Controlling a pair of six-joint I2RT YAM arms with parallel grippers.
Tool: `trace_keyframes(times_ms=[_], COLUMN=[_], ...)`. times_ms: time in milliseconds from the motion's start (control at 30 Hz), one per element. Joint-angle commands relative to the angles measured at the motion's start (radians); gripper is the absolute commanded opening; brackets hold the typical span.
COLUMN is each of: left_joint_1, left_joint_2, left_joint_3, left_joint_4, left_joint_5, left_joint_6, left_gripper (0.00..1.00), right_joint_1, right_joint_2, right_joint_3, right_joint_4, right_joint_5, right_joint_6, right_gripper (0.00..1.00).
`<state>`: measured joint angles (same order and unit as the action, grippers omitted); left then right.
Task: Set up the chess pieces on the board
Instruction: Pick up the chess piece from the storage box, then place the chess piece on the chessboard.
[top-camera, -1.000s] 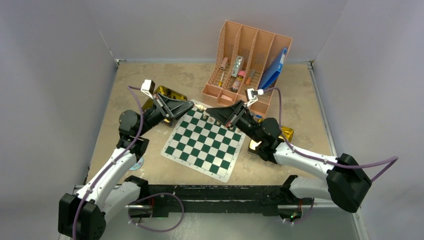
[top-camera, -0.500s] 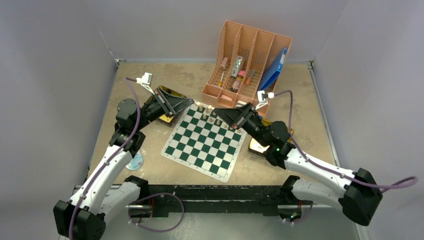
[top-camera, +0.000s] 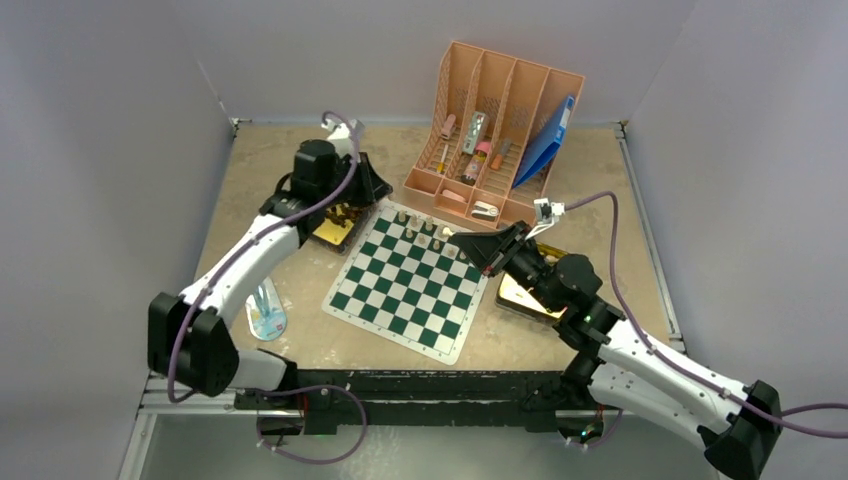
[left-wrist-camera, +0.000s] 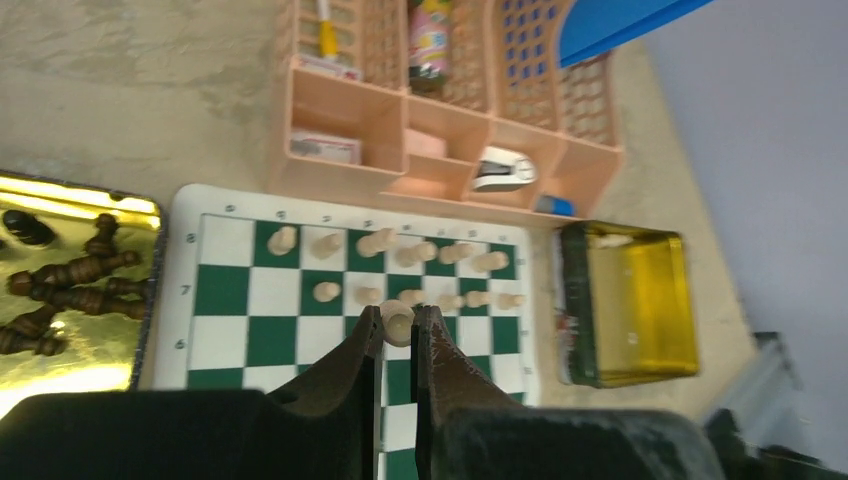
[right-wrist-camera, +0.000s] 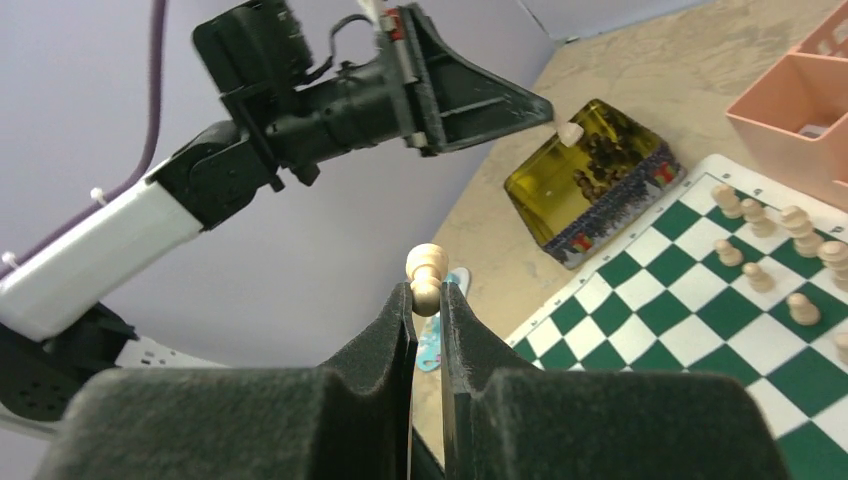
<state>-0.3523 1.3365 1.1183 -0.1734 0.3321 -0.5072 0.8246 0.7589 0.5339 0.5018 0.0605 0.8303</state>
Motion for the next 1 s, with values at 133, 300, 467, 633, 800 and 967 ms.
trace_keyframes(times_ms=[133,300,467,633,800,967], left_joint_1=[-0.108,-0.112,-0.113,-0.112,-0.111,-0.109], left_joint_2=[0.195,0.312,0.406,0.467,0.495,0.518], left_joint_3=[0.054,0.045,0.062,0.071,0.057,0.052], left_joint_4=[0.042,0.111,0.157,0.228,0.271,0.297], left_joint_5=[-0.352,-0.41,-0.423,-0.457,-0.504,-0.488], left_joint_6=[0.25,0.27,0.284,0.303,0.308,0.3], left_gripper=[0.0,0.0,0.0,0.0,0.0,0.0], right_joint_1=[0.004,0.004,0.004,0.004,0.004,0.004], right_joint_2=[-0.082,-0.094,-0.092,-0.076,-0.065,-0.071], right_joint_3=[0.02,0.032,0.026,0.02,0.025,0.018], right_joint_4=[-0.111,-0.13,-0.114,-0.089,-0.09,-0.084], right_joint_5=[0.031,0.036,0.039,0.039,0.038,0.046], right_joint_6=[-0.124,-0.172,-0.19,-0.207,-0.236,-0.244], right_gripper=[0.06,0.07,0.07,0.08,0.09,0.09])
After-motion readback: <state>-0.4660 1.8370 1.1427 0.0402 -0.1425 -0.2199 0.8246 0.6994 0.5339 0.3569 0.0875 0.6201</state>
